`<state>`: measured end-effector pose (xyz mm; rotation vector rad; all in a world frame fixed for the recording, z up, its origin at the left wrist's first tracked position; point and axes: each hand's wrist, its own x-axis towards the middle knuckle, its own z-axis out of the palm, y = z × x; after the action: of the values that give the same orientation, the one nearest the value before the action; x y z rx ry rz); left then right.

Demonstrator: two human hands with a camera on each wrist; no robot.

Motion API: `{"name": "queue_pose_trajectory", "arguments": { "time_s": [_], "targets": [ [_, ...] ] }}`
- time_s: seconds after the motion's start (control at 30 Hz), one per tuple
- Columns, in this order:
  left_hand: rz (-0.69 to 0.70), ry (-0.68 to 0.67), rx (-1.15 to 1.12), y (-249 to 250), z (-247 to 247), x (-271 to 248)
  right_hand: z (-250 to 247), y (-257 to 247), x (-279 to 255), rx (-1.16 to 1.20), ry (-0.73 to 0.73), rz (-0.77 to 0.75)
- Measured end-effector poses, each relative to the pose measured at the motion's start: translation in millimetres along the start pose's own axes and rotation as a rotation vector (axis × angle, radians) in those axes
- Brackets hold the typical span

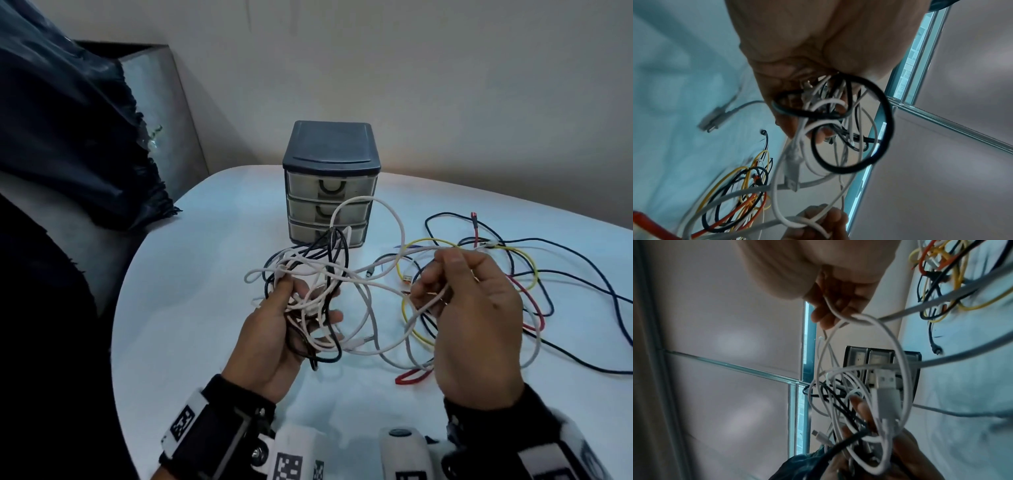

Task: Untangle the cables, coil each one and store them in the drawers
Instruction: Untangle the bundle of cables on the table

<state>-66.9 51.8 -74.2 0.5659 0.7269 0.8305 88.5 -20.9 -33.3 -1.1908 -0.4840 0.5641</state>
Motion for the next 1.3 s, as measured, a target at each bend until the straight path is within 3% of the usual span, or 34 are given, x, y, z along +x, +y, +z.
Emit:
{"name": "queue_pose_trajectory", "arguments": {
  "time_s": [0.2,0.37,0.47,0.57,0.67,0.77,0.9,0.97,1.13,1.2,1.3],
  "targets": [
    [0.045,0.100,-0.004,5.1,-6.1,3.7,-15.6,-10.0,18.1,0.138,0.041,0.050],
    [0.078,0.159,-0.061,9.7,-13.7,10.0,-29.5,-14.5,28.6,-0.194,-0.325,0.265],
    [0.076,0.118,-0.230,16.0,-22.9,17.2,-29.4,-16.9,26.9,-0.145,-0.331,0.161],
    [0.006,0.062,-0.358,18.9,-36.0,24.1,-23.9,-11.3,21.1,-0.195,-0.447,0.139],
    [-0.060,0.005,-0.526,18.3,-44.9,27.7,-12.5,11.3,6.2,-0.393,-0.523,0.225],
    [-0.006,0.083,-0.586,20.1,-41.0,27.8,-5.5,32.5,-7.4,-0.681,-0.667,0.203],
    [0.041,0.098,-0.621,19.5,-39.9,26.7,3.5,46.4,-25.3,-0.886,-0.847,0.212],
    [0.018,0.074,-0.645,18.4,-42.8,27.2,9.4,52.4,-30.1,-0.897,-0.864,0.179],
    [0.004,-0.018,-0.695,22.6,-45.5,27.1,20.8,43.4,-28.6,-0.607,-0.791,0.137],
    [0.046,0.058,-0.668,31.7,-49.1,27.1,14.1,27.5,-17.9,-0.624,-0.718,0.070],
    [0.080,0.003,-0.716,45.3,-59.0,26.7,-2.4,-4.0,0.6,-0.756,-0.624,-0.087]
  ]
}}
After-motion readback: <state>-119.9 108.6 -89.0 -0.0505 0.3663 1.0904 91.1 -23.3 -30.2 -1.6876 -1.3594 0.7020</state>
